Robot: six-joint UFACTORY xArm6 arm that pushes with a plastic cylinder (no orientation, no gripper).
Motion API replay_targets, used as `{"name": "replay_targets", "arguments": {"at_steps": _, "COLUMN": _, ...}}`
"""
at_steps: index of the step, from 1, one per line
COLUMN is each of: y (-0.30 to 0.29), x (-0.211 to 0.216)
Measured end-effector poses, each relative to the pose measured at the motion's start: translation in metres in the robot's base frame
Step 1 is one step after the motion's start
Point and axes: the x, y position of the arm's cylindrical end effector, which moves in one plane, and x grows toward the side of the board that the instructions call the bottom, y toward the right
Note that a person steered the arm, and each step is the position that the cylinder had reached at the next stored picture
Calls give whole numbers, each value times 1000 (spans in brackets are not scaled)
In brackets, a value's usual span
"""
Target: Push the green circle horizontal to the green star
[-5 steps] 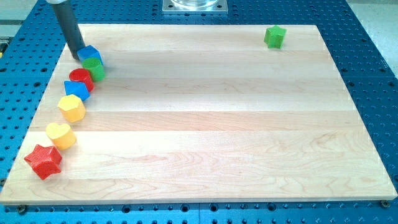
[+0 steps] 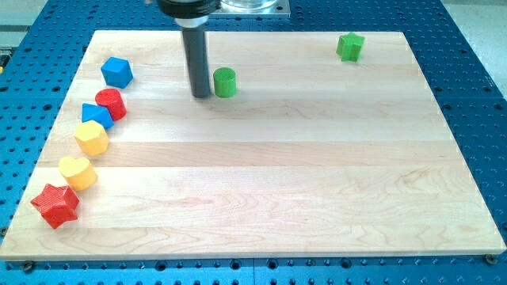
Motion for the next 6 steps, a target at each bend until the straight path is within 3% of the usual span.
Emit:
{"name": "replay_targets", "arguments": {"at_steps": 1, "y": -36, "x": 1}}
{"name": "replay_targets", "arguments": {"at_steps": 2, "y": 24, "x": 10}}
{"name": "replay_targets", "arguments": {"at_steps": 4, "y": 160, "x": -58}}
{"name": "replay_targets", "arguments": {"at_steps": 5, "y": 106, "x": -57}}
{"name": "replay_targets", "arguments": {"at_steps": 6, "y": 95, "x": -90}}
